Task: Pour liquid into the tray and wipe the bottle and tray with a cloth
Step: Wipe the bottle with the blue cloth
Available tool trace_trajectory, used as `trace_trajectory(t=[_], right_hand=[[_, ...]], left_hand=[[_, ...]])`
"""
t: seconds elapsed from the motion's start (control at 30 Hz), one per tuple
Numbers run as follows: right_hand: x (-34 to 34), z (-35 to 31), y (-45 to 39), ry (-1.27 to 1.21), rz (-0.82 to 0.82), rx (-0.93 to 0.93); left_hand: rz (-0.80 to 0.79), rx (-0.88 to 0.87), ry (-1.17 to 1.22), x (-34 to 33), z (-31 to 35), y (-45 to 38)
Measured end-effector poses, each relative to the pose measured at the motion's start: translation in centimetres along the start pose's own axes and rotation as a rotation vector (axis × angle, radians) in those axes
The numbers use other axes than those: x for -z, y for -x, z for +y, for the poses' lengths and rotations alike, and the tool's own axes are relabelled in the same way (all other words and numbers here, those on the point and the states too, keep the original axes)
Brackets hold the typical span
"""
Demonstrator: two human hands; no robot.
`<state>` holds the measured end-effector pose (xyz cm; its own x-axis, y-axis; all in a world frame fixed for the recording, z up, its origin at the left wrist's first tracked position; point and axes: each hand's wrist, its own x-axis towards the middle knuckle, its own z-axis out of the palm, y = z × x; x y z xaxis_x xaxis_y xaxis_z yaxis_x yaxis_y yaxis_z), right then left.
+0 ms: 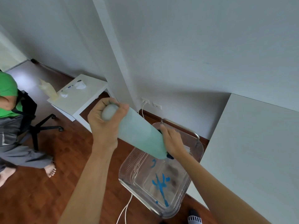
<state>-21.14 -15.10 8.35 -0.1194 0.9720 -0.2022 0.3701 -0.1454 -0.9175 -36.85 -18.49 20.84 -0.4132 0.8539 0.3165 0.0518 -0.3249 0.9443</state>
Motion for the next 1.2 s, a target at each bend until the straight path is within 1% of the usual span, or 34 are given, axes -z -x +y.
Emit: trace_trajectory(t=[0.03, 0.07, 0.1, 0.13, 0.17, 0.23, 0.3, 0.37, 0.43, 0.5, 0.53, 0.57, 0.6, 0.67, 0.73, 0.77, 0.8, 0.87, 0.9, 0.97, 1.0, 1.03, 1.1, 1.2], right_hand=[[0.4, 1.1, -0.1, -0.069, -0.076, -0.166], [0.6, 2.2, -0.1, -0.227, -0.171, -0.345], [0.6, 3.1, 0.2, -0.465, -0.258, -0.512], [0.6, 3.8, 0.5, -0.703, -0.310, -0.633], [0.6, 4.2, 0.7, -0.905, -0.340, -0.686], [0.5, 4.8, 1.2, -1.132, -0.381, -0.675], [0.5, 4.9, 1.5, -1.227, -0.412, -0.640], [0.7, 5.1, 1.7, -1.252, -0.428, -0.636], [0.7, 5.5, 1.8, -1.251, -0.434, -0.672], [0.4, 6.2, 1.9, -1.256, -0.413, -0.702], [0.1, 6.6, 2.0, -1.265, -0.402, -0.701], [-0.1, 6.9, 2.1, -1.284, -0.390, -0.688], [-0.3, 7.1, 2.2, -1.307, -0.376, -0.666], [-0.3, 7.1, 2.3, -1.330, -0.305, -0.627], [-0.3, 6.9, 2.2, -1.212, -0.157, -0.593], [-0.2, 6.7, 2.2, -1.124, -0.091, -0.575], [-0.2, 6.4, 2.2, -1.044, -0.045, -0.556], [-0.2, 5.9, 2.2, -0.842, 0.038, -0.486], [-0.3, 5.6, 2.2, -0.684, 0.101, -0.413], [-0.3, 5.1, 2.0, -0.318, 0.268, -0.223], [-0.3, 4.5, 1.9, -0.169, 0.321, -0.133], [-0.3, 3.7, 1.8, -0.059, 0.337, -0.057], [-0.6, 1.7, 1.8, 0.051, 0.323, 0.043], [-1.6, -2.6, 2.9, 0.030, 0.287, 0.120]], left_hand=[[0.015, -0.005, 0.015, 0.2, 0.1, -0.2], [0.020, -0.004, 0.030, 0.4, 0.1, -0.3], [0.013, 0.006, 0.045, 0.5, -0.1, -0.2], [-0.007, 0.021, 0.059, 0.5, -0.3, -0.2], [-0.040, 0.036, 0.074, 0.5, -0.5, -0.2], [-0.129, 0.074, 0.109, 0.8, -0.8, -0.8], [-0.229, 0.112, 0.128, 1.2, -1.0, -1.3], [-0.338, 0.116, 0.139, 1.4, -1.1, -1.5], [-0.479, 0.104, 0.139, 1.7, -1.2, -1.6], [-0.613, 0.127, 0.137, 1.9, -0.9, -2.0], [-0.632, 0.147, 0.130, 1.8, -0.9, -2.1], [-0.600, 0.167, 0.123, 1.7, -1.0, -2.2], [-0.508, 0.196, 0.119, 1.4, -1.2, -2.0], [-0.212, 0.319, 0.110, 0.5, -1.9, -1.1], [0.090, 0.510, 0.144, -0.3, -2.6, -0.1], [0.197, 0.584, 0.180, -0.5, -2.9, 0.0], [0.266, 0.626, 0.221, -0.4, -3.1, 0.0], [0.324, 0.615, 0.282, -0.4, -3.3, -0.2], [0.319, 0.568, 0.272, -0.3, -3.4, -0.2], [0.238, 0.423, 0.193, -0.5, -3.5, 0.2], [0.192, 0.361, 0.161, -0.6, -3.6, 0.5], [0.157, 0.323, 0.145, -0.5, -3.8, 0.8], [0.098, 0.275, 0.153, -0.3, -4.1, 1.1], [-0.036, 0.185, 0.136, -0.6, -4.2, 1.2]])
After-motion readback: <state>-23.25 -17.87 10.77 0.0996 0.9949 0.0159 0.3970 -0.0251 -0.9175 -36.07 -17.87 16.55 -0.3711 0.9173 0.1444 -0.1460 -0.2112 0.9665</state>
